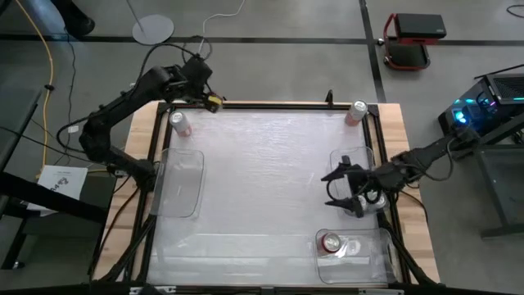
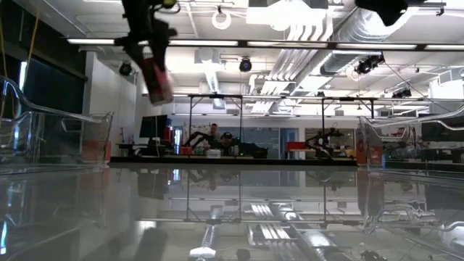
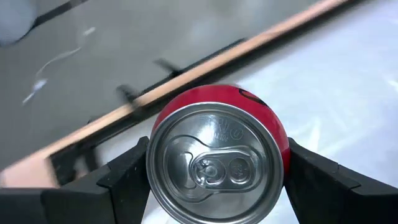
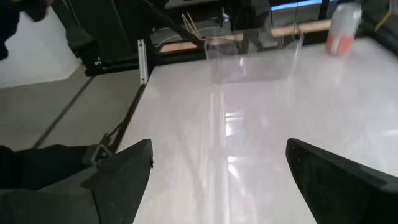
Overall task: Sort soda cans
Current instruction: Put the red-black soda can into the bottom transparent bin
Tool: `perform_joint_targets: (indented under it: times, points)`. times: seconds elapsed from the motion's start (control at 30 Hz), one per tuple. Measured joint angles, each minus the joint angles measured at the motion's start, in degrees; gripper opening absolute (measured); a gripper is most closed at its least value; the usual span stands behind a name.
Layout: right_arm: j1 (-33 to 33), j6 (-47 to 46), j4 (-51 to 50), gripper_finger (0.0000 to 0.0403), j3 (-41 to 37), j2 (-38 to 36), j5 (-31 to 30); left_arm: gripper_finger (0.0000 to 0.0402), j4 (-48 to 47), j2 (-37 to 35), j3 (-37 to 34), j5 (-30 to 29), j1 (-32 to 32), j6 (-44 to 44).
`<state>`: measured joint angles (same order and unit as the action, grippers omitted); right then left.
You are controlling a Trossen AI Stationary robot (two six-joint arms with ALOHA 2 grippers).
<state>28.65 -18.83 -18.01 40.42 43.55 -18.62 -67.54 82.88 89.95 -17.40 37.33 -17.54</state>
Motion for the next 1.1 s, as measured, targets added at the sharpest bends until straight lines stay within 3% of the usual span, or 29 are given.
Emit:
perform_joint_targets:
  times: [0.37, 0.63, 0.87, 1.1]
  points:
    - [13.86, -18.56, -8.50, 0.0362, 0.00, -1.17, -9.37, 0.0289, 1.92, 2.12, 3.84, 4.97, -24.51, -7.40]
    - [17.70, -19.72, -9.17, 0.0362, 0.00, -1.16, -13.70, 0.0289, 12.50, 14.33, 5.99, 6.54, -41.07, -13.92]
    - [17.65, -19.28, -9.15, 0.0362, 0.00, -1.14, -15.45, 0.0289, 9.92, 29.66, 18.32, 7.85, -48.10, -13.26]
    - [17.63, -19.74, -9.14, 0.0362, 0.00, -1.14, -16.48, 0.0288, 4.64, 40.35, 28.73, 7.95, -51.62, -11.55]
